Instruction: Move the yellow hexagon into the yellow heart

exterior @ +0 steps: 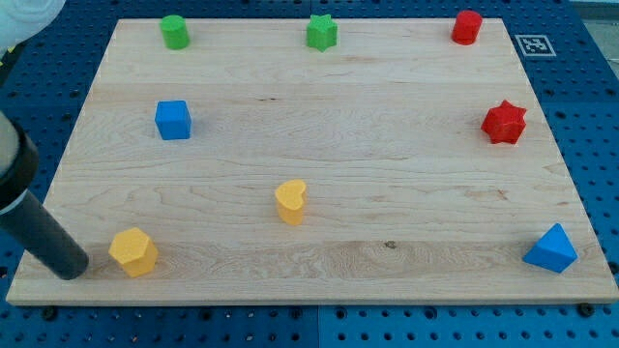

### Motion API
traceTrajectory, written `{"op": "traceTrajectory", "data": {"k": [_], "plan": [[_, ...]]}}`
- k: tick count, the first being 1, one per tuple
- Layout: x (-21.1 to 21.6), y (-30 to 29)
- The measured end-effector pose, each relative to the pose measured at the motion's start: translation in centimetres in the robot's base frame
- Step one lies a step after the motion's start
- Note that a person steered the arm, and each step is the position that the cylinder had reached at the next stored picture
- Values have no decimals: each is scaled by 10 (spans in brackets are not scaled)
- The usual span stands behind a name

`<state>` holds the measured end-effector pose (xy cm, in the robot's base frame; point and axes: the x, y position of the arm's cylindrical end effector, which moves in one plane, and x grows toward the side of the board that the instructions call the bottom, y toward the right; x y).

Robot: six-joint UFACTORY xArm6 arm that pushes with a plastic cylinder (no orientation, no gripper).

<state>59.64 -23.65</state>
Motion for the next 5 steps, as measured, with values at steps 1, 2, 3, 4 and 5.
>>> {"op": "traceTrajectory", "data": {"k": [1, 2, 3, 4, 5], "plan": [[-2, 39], [-9, 69], [-20, 91], [-34, 110], [-46, 130]]}}
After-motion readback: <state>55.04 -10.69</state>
